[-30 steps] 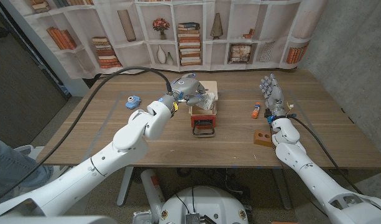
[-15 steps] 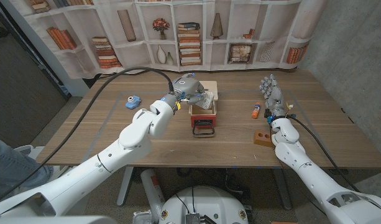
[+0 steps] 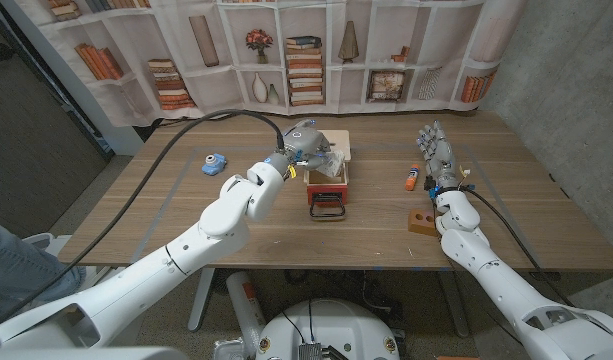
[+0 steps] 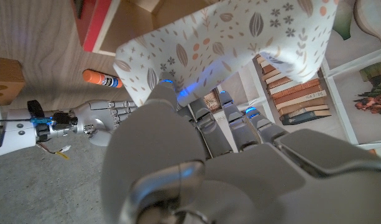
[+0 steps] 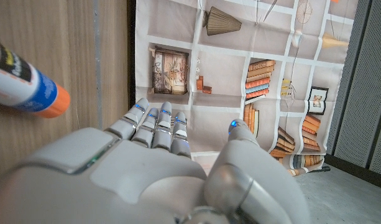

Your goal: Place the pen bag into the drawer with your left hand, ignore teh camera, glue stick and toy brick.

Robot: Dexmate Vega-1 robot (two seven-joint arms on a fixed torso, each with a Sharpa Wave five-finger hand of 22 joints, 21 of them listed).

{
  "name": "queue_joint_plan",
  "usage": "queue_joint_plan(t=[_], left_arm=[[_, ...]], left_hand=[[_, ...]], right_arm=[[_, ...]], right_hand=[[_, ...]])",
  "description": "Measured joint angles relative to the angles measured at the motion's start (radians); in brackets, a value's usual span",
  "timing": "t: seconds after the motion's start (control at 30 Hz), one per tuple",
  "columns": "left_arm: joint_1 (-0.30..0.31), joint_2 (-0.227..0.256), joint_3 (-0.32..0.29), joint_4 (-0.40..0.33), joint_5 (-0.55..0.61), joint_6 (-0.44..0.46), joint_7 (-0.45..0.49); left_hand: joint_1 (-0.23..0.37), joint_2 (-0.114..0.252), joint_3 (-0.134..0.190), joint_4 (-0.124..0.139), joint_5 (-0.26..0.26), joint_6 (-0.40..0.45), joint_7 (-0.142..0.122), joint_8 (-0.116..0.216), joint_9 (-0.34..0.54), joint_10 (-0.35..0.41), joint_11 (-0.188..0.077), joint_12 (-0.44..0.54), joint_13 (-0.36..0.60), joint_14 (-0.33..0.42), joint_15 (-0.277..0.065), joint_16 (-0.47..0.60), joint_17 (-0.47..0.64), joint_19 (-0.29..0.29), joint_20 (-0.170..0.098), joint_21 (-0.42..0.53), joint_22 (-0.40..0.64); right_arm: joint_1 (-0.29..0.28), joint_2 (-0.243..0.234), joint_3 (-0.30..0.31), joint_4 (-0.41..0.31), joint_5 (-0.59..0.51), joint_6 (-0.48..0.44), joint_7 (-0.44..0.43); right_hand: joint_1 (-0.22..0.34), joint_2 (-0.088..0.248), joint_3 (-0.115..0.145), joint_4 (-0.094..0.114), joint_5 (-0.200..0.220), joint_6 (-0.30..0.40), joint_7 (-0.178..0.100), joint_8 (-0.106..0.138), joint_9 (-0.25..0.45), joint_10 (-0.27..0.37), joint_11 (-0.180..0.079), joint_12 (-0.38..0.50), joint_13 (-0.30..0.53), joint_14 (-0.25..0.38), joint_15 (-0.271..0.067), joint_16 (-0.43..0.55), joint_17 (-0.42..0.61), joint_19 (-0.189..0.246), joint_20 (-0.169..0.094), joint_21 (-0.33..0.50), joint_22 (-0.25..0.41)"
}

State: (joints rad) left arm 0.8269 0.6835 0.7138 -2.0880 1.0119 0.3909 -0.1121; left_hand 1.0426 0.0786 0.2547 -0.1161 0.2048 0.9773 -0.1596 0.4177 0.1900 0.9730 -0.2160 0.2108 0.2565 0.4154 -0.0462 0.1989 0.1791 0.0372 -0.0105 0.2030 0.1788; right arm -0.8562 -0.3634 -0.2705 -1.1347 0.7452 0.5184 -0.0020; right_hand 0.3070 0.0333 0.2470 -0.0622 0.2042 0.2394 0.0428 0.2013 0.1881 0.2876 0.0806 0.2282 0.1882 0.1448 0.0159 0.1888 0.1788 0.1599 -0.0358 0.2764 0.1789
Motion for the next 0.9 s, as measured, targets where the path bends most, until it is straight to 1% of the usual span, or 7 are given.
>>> queue_joint_plan(t=[0.3,0.5,0.53,0.73,0.9], left_arm=[[-0.019,-0.015,0.029,0.028,-0.010,-0.027,0.003],[-0.023,-0.017,0.036,0.033,-0.010,-0.036,-0.002],[-0.030,-0.023,0.049,0.042,-0.008,-0.036,-0.004],[-0.036,-0.031,0.064,0.055,0.019,-0.031,-0.010],[-0.043,-0.042,0.083,0.074,0.068,-0.006,-0.015]], left_hand=[[0.000,0.000,0.000,0.000,0.000,0.000,0.000,-0.001,0.004,0.000,0.000,-0.004,0.002,0.000,0.000,0.000,0.000,0.000,0.000,0.000,0.000],[0.000,0.000,0.000,0.000,0.000,0.000,0.000,-0.001,0.004,0.000,0.000,-0.004,0.000,0.000,0.000,0.000,0.005,0.000,0.000,0.000,0.000],[0.000,0.000,0.000,0.000,0.000,0.000,0.000,-0.001,0.004,0.000,0.000,-0.004,0.001,0.000,0.000,0.000,0.005,0.000,0.000,0.000,0.000],[0.000,0.000,0.000,0.000,0.000,0.000,0.000,0.000,0.004,0.000,0.000,-0.004,0.002,0.000,0.000,0.000,0.005,-0.002,0.002,0.000,0.000],[-0.001,-0.001,0.000,0.000,0.000,-0.002,-0.002,0.001,0.004,0.000,0.000,-0.004,0.002,0.000,0.000,0.000,0.005,-0.002,0.002,0.000,0.000]], right_arm=[[-0.004,0.001,0.000,0.002,0.002,0.003,0.002],[-0.012,0.001,0.002,-0.002,0.002,0.003,0.002],[-0.013,0.001,0.002,-0.003,0.003,0.004,0.001],[-0.019,-0.001,0.004,-0.008,0.004,0.004,-0.002],[-0.023,-0.004,0.006,-0.012,0.006,0.003,-0.005]], right_hand=[[0.000,0.000,0.000,0.000,0.000,0.000,0.000,0.000,0.000,0.000,0.000,0.000,0.000,0.000,0.000,0.000,0.000,0.000,0.000,0.000,0.000],[0.000,0.000,0.000,0.000,0.000,0.000,0.000,0.000,0.000,0.000,0.000,0.000,0.000,0.000,0.000,0.000,0.000,0.000,0.000,0.000,0.000],[0.000,0.000,0.000,0.000,0.000,0.000,0.000,0.000,0.000,0.000,0.000,0.000,0.000,0.000,0.000,0.000,0.000,0.000,0.000,0.000,0.000],[0.000,0.000,0.000,0.000,0.000,0.000,0.000,0.000,0.000,0.000,0.000,0.000,0.000,0.000,0.000,0.000,0.000,0.000,0.000,-0.007,0.000],[0.000,0.000,0.000,0.000,0.000,0.000,0.000,0.000,0.000,0.000,0.000,0.000,0.000,0.000,0.000,0.000,0.000,0.000,0.000,-0.007,0.000]])
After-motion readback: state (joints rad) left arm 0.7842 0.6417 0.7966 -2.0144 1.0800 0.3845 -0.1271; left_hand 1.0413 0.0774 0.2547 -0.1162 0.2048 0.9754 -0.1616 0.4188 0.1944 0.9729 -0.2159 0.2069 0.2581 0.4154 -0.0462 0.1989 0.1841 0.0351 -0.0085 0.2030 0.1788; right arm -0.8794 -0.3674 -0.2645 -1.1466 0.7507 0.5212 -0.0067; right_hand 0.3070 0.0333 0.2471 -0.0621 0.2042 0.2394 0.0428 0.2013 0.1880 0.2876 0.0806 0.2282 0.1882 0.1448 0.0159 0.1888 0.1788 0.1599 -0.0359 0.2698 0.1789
